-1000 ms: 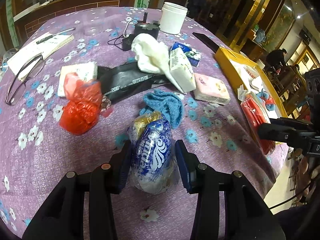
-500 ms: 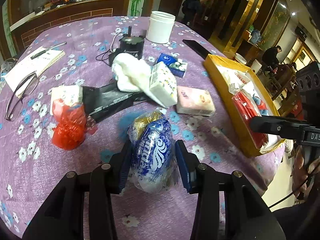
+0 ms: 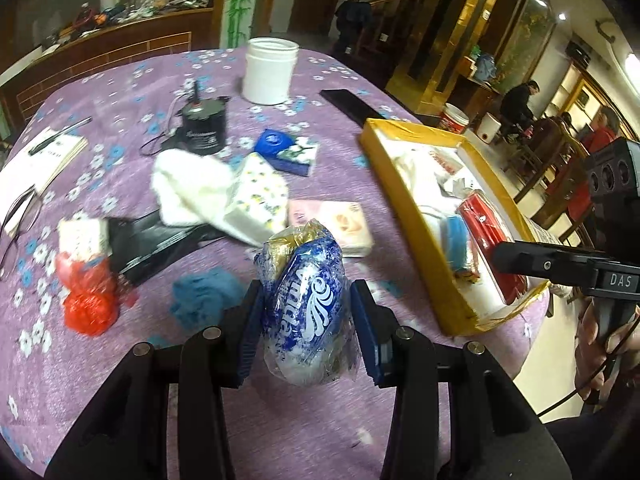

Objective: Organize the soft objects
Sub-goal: 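Lift the snack bag and striped sponge bag toward the tray with both tools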

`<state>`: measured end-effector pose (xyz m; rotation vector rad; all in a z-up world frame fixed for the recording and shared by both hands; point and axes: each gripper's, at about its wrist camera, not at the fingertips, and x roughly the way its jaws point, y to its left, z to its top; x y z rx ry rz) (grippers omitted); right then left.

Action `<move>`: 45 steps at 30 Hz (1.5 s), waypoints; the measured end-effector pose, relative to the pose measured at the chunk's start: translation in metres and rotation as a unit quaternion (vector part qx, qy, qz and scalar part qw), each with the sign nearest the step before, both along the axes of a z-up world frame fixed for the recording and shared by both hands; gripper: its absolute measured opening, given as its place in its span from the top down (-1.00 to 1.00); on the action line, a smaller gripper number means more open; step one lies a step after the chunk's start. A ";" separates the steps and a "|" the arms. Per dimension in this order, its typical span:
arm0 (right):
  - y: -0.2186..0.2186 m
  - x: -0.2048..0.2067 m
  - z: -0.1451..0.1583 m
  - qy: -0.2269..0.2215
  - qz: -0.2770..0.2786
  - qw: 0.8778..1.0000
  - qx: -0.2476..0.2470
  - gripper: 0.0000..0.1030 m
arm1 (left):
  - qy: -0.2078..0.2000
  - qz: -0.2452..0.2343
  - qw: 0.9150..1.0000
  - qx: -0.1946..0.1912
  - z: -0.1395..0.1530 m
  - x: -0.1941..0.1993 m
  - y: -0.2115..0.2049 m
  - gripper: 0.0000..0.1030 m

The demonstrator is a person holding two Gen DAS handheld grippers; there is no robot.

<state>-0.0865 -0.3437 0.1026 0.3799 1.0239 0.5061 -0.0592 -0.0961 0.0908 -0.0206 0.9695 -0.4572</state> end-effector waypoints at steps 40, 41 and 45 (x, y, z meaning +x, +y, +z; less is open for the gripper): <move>-0.167 0.013 -0.064 0.099 -0.167 0.981 -0.020 0.22 | 0.021 -0.165 0.985 0.038 -0.018 0.039 -0.216 0.21; -0.168 0.018 -0.062 0.095 -0.171 0.980 -0.028 0.22 | 0.022 -0.162 0.986 0.038 -0.019 0.044 -0.219 0.21; -0.171 0.031 -0.060 0.088 -0.178 0.979 -0.039 0.22 | 0.025 -0.152 0.987 0.048 -0.024 0.057 -0.226 0.21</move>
